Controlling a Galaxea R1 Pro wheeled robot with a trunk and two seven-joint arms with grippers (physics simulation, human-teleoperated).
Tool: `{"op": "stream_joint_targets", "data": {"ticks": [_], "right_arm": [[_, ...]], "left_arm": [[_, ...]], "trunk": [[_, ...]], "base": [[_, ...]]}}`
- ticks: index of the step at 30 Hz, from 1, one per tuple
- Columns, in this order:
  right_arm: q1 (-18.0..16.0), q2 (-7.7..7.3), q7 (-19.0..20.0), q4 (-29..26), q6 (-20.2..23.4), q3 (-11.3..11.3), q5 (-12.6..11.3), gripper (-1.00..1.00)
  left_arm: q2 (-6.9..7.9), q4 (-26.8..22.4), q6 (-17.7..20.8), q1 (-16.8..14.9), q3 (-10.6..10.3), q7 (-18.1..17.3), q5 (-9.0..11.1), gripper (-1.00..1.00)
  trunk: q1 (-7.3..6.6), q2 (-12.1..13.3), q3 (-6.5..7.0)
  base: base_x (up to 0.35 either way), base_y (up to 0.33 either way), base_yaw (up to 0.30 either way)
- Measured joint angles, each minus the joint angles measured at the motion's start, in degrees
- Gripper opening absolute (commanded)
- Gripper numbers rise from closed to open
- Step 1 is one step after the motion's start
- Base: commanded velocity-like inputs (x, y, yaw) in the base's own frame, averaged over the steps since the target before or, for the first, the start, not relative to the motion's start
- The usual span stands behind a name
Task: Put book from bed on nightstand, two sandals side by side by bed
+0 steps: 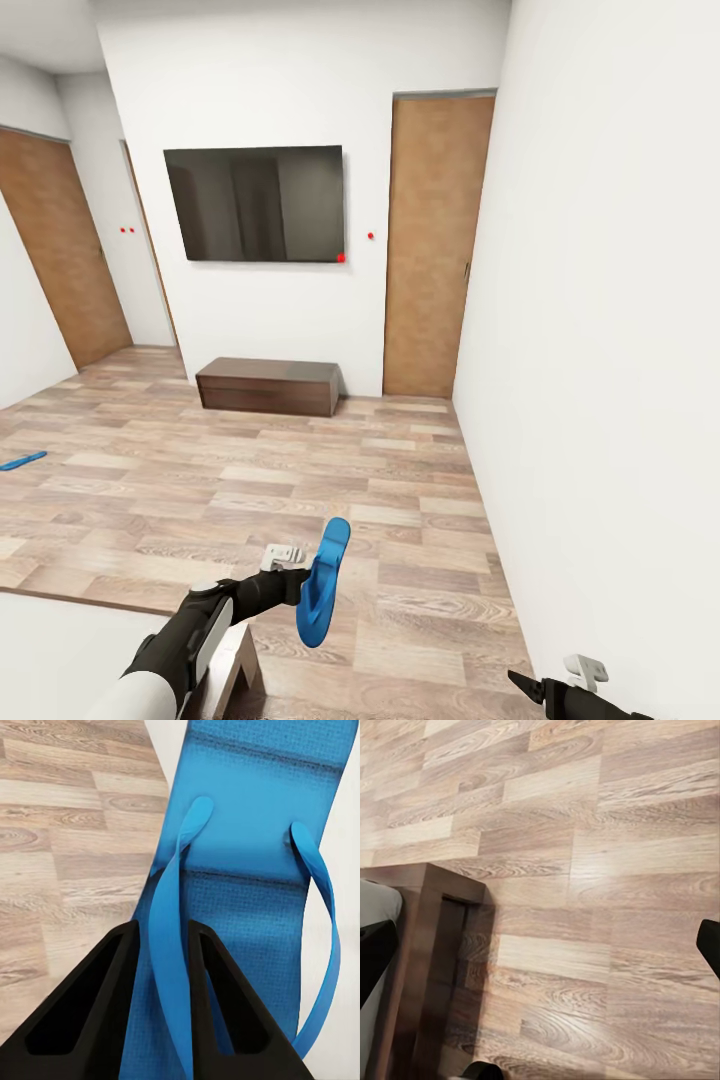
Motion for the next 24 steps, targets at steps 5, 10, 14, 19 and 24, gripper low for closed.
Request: {"op": "stream_joint_targets", "data": {"ticks": [5,10,14,19,24], "right_arm": [[0.00,0.00,0.00,0.00,0.03,0.02,0.00,1.00],[0.00,0.00,0.00,0.00,0.03,0.02,0.00,1.00],[0.00,0.00,0.00,0.00,0.03,0.02,0.00,1.00],[0.00,0.00,0.07,0.00,-0.01,0.02,0.00,1.00],[0.00,0.06,0.02,0.00,-0.04,0.02,0.01,1.00]], "left_arm": [[-0.01,0.00,0.00,0.00,0.00,-0.03,0.00,-1.00],[0.00,-0.01,0.00,0.00,0.00,-0.04,0.00,-1.00],[-0.01,0.00,0.00,0.02,0.00,-0.05,0.00,-1.00],[0.01,-0.02,0.00,0.00,0.00,-0.03,0.01,-1.00],[0.00,-0.02,-0.02,0.00,0.00,-0.01,0.03,-1.00]], "trunk": [[0.00,0.00,-0.45],[0.00,0.00,-0.91],[0.00,0.00,-1.27],[0.00,-0.01,-1.63],[0.00,-0.01,-1.68]], "base": [[0.000,0.000,0.000],[0.000,0.000,0.000],[0.000,0.000,0.000],[0.000,0.000,0.000],[0.000,0.000,0.000]]}}
